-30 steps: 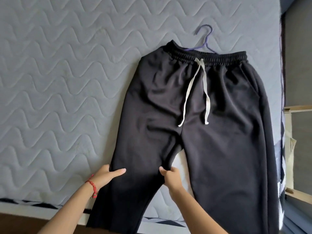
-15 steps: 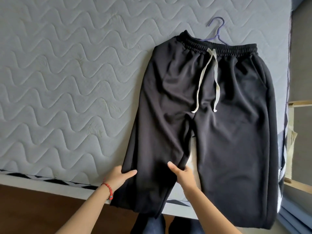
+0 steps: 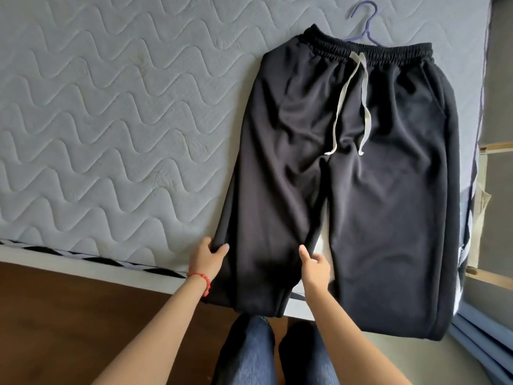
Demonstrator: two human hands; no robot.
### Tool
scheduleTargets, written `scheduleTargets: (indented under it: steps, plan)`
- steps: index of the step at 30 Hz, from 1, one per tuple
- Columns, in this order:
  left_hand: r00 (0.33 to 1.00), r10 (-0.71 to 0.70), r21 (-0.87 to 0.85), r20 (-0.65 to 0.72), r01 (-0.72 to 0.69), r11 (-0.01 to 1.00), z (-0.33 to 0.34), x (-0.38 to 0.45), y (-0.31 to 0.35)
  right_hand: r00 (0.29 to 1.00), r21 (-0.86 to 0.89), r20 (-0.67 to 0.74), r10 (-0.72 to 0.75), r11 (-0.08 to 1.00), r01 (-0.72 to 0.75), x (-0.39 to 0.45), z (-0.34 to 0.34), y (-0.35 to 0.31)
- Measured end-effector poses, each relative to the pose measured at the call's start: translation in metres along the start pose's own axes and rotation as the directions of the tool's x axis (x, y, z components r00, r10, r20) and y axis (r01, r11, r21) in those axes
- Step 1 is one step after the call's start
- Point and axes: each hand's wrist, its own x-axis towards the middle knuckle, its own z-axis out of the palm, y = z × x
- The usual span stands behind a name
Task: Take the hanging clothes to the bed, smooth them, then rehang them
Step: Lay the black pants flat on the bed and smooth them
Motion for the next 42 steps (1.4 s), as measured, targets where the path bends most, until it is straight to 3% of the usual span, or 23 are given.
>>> scheduleTargets:
  steps: [5,11,13,15,17,20,22,25,28,31,35,39,42]
  plan:
    - [0.972,0.213,0.071,-0.100,-0.206,0.976,0.000,0.019,0.051,0.992,-0.064,-0.048,-0.117,0.991,0.114,0.012,-0.003,-0.011]
    - [0.934,0.318,0.103,-0.165,-0.305,0.947,0.004,0.038,0.097,0.962,-0.047,-0.060,-0.265,0.964,0.262,0.032,0.006,-0.044]
    - [0.902,0.341,0.106,-0.264,-0.324,0.940,-0.003,0.044,0.100,0.958,-0.089,-0.092,-0.271,0.961,0.263,0.037,0.003,-0.054]
    - [0.866,0.296,0.056,-0.403,-0.300,0.952,-0.014,0.048,0.096,0.959,-0.172,-0.105,-0.263,0.955,0.243,0.039,0.001,-0.061]
    - [0.874,0.219,-0.008,-0.434,-0.247,0.969,-0.018,0.049,0.093,0.964,-0.281,-0.092,-0.248,0.935,0.214,0.038,0.002,-0.064]
    - [0.936,0.139,-0.017,-0.324,-0.153,0.988,-0.018,0.051,0.100,0.973,-0.462,-0.032,-0.229,0.867,0.189,0.033,0.004,-0.072]
    - [0.955,0.130,-0.017,-0.268,-0.140,0.990,-0.019,0.057,0.109,0.956,-0.556,-0.037,-0.291,0.801,0.222,0.029,-0.002,-0.086]
    - [0.947,0.212,0.030,-0.241,-0.211,0.977,-0.021,0.071,0.128,0.871,-0.576,-0.090,-0.484,0.738,0.351,0.031,-0.014,-0.121]
    - [0.926,0.311,0.094,-0.214,-0.298,0.950,-0.020,0.083,0.155,0.734,-0.572,-0.055,-0.677,0.624,0.533,0.050,-0.017,-0.160]
    - [0.897,0.379,0.113,-0.226,-0.362,0.925,-0.015,0.100,0.182,0.592,-0.620,0.054,-0.804,0.438,0.651,0.088,-0.012,-0.201]
    - [0.848,0.449,0.128,-0.282,-0.430,0.894,-0.007,0.120,0.212,0.391,-0.704,0.212,-0.896,0.137,0.696,0.129,0.002,-0.257]
    - [0.798,0.456,0.142,-0.393,-0.438,0.888,-0.008,0.134,0.218,0.429,-0.745,0.363,-0.827,0.020,0.667,0.164,0.009,-0.285]
    - [0.713,0.421,0.110,-0.561,-0.440,0.891,-0.023,0.137,0.215,0.446,-0.778,0.347,-0.825,0.013,0.629,0.185,0.003,-0.284]
